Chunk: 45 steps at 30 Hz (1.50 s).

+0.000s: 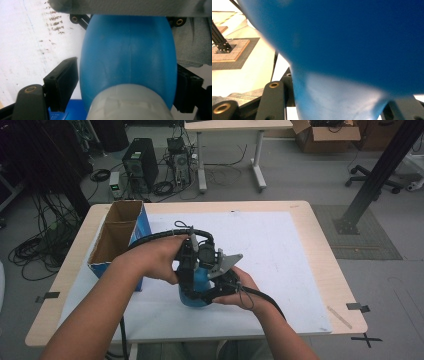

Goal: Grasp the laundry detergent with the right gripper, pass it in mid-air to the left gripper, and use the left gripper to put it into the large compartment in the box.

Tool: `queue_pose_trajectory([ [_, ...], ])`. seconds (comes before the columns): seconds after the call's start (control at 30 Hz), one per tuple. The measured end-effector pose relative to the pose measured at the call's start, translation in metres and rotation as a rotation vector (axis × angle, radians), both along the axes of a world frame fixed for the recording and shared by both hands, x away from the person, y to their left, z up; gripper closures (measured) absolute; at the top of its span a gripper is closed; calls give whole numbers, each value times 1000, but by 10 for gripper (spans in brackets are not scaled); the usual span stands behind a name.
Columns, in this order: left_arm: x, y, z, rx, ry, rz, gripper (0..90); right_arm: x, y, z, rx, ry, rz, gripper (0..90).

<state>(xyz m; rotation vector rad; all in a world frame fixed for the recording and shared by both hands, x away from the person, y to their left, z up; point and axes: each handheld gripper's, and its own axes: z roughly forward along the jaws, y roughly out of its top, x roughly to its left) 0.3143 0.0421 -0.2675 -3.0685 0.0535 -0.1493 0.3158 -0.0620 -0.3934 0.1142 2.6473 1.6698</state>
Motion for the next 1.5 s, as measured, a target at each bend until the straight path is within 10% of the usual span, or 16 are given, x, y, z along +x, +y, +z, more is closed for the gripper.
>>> queue_pose_trajectory([
  [0.67,-1,-1,0,-9,22,-12,381,-2,-1,1,3,-9,-1,456],
  [1.5,-3,-4,2,13,16,2,396,0,-2,1,-13,-64,-1,445],
])
